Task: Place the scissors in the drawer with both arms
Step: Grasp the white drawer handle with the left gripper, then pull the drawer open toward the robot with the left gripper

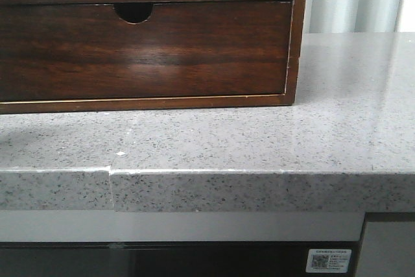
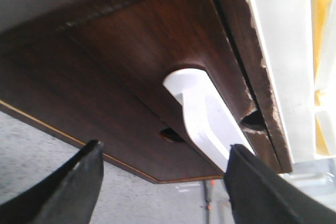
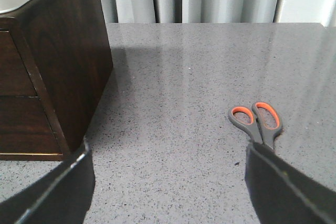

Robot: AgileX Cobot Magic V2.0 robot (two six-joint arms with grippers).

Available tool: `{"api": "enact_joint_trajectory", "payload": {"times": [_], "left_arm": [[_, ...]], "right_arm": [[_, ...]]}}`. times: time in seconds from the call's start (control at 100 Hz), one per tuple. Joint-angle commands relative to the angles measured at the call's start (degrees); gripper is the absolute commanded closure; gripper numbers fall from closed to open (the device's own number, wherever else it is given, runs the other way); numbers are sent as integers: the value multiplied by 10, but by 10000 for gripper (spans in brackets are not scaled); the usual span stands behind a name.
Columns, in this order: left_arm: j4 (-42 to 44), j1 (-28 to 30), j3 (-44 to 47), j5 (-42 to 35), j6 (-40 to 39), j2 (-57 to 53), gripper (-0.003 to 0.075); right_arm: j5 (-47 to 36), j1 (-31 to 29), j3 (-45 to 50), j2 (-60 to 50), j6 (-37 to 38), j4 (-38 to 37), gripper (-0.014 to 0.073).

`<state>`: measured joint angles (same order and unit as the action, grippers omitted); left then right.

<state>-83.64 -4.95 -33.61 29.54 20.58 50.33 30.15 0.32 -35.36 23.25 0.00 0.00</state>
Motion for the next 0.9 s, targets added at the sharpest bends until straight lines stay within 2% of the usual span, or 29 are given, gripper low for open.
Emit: {"api": "enact_joint_trajectory", "payload": {"times": [0.0, 0.09, 0.22, 0.89], "left_arm": [[-113, -5, -18, 35, 84, 21, 304], [-178, -5, -18, 70, 147, 49, 313], [-234, -5, -18, 106, 192, 88, 314], [-234, -5, -96, 181, 207, 203, 314]], "right_arm": [[-52, -4, -20, 8, 0, 0, 58], [-53, -4, -20, 8, 0, 0, 58], [-53, -4, -20, 8, 0, -4, 58], [-53, -4, -20, 8, 0, -4, 58]]}}
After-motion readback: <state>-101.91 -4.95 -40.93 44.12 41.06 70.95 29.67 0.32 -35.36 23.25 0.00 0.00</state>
